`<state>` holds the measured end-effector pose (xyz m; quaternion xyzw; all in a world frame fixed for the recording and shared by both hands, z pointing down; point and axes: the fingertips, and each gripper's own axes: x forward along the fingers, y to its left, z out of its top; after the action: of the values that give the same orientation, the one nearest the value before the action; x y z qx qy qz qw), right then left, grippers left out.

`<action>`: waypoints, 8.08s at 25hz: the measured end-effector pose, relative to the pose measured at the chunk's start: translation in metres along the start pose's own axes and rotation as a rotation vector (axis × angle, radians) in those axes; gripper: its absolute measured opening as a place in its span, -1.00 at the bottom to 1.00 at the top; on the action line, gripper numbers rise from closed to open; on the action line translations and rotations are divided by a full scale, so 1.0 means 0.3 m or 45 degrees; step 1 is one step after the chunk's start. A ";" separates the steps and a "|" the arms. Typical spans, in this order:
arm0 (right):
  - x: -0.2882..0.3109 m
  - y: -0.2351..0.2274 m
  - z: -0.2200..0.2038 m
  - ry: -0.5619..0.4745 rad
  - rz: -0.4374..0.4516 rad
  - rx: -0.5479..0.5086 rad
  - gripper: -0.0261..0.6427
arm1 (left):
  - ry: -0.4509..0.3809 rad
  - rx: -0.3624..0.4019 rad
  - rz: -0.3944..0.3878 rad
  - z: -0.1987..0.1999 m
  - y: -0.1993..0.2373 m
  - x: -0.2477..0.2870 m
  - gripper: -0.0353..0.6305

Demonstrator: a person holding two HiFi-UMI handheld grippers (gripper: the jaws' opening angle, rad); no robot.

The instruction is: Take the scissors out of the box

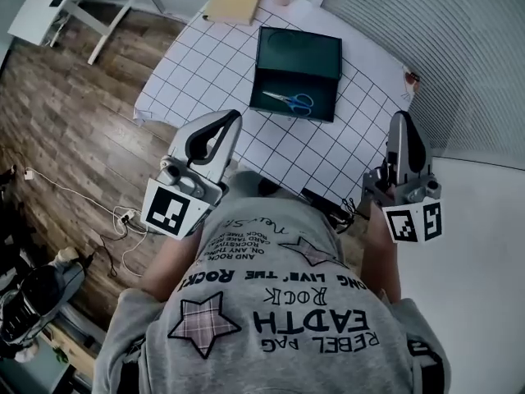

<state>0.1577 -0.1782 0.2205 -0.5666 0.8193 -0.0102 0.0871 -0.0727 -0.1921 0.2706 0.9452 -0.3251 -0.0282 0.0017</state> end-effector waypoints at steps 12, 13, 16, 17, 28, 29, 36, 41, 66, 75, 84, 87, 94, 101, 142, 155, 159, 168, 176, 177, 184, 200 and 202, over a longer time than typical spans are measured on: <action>0.073 -0.044 -0.135 0.173 -0.128 0.036 -0.88 | 0.130 -0.115 -0.099 -0.115 0.104 0.059 -0.88; 0.080 -0.054 -0.152 0.207 -0.126 0.042 -0.88 | 0.138 -0.123 -0.093 -0.120 0.101 0.063 -0.88; 0.102 -0.072 -0.195 0.275 -0.083 0.069 -0.88 | 0.138 -0.121 -0.066 -0.117 0.093 0.080 -0.88; 0.107 -0.076 -0.206 0.292 -0.063 0.074 -0.88 | 0.129 -0.123 -0.053 -0.110 0.089 0.087 -0.88; 0.124 -0.102 -0.432 0.556 0.129 0.053 -0.88 | 0.136 -0.121 0.019 -0.154 0.043 0.112 -0.88; 0.130 -0.097 -0.449 0.569 0.151 0.053 -0.88 | 0.140 -0.122 0.026 -0.161 0.045 0.112 -0.88; 0.186 -0.051 -0.570 0.698 0.285 -0.021 -0.88 | 0.170 -0.136 0.056 -0.199 0.060 0.112 -0.88; 0.213 -0.021 -0.652 0.792 0.356 -0.094 -0.88 | 0.189 -0.135 0.040 -0.219 0.060 0.118 -0.88; 0.239 0.041 -1.145 1.508 0.775 -0.473 -0.54 | 0.266 -0.123 0.029 -0.344 0.097 0.139 -0.88; 0.189 0.032 -1.294 1.814 0.934 -0.595 -0.54 | 0.262 -0.131 0.051 -0.349 0.109 0.146 -0.88; 0.199 0.030 -1.346 1.931 0.994 -0.729 -0.54 | 0.258 -0.132 0.072 -0.352 0.124 0.152 -0.88; 0.200 0.035 -1.350 1.958 1.014 -0.755 -0.54 | 0.260 -0.136 0.077 -0.355 0.125 0.152 -0.88; 0.206 0.036 -1.341 1.870 1.014 -0.739 -0.54 | 0.260 -0.136 0.072 -0.355 0.127 0.162 -0.88; 0.213 0.041 -1.339 1.781 1.023 -0.758 -0.54 | 0.261 -0.145 0.078 -0.360 0.132 0.157 -0.88; 0.254 0.077 -1.167 1.387 0.974 -0.791 -0.64 | 0.237 -0.102 0.097 -0.295 0.109 0.116 -0.88; 0.270 0.061 -1.043 1.190 0.801 -0.462 -0.64 | 0.232 -0.074 0.098 -0.264 0.085 0.116 -0.88; 0.284 0.051 -0.998 1.109 0.757 -0.404 -0.64 | 0.226 -0.057 0.097 -0.254 0.080 0.122 -0.88; 0.310 0.063 -0.877 0.898 0.682 -0.336 -0.64 | 0.218 -0.036 0.091 -0.237 0.063 0.126 -0.88; 0.311 0.084 -0.774 0.768 0.648 -0.275 -0.65 | 0.207 -0.017 0.093 -0.218 0.050 0.121 -0.88; 0.311 0.087 -0.760 0.751 0.642 -0.271 -0.64 | 0.200 -0.014 0.092 -0.213 0.049 0.121 -0.88; 0.308 0.106 -0.650 0.636 0.596 -0.247 -0.64 | 0.139 0.024 0.101 -0.185 0.057 0.115 -0.88; 0.254 0.125 -0.284 0.324 0.449 -0.219 -0.64 | 0.103 0.065 0.148 -0.122 0.120 0.086 -0.88; 0.240 0.114 -0.240 0.295 0.416 -0.225 -0.64 | 0.083 0.077 0.140 -0.108 0.122 0.088 -0.88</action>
<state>0.0902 -0.2390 0.2781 -0.4268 0.9025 0.0108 -0.0569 -0.0727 -0.2377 0.3024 0.9260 -0.3771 0.0127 -0.0148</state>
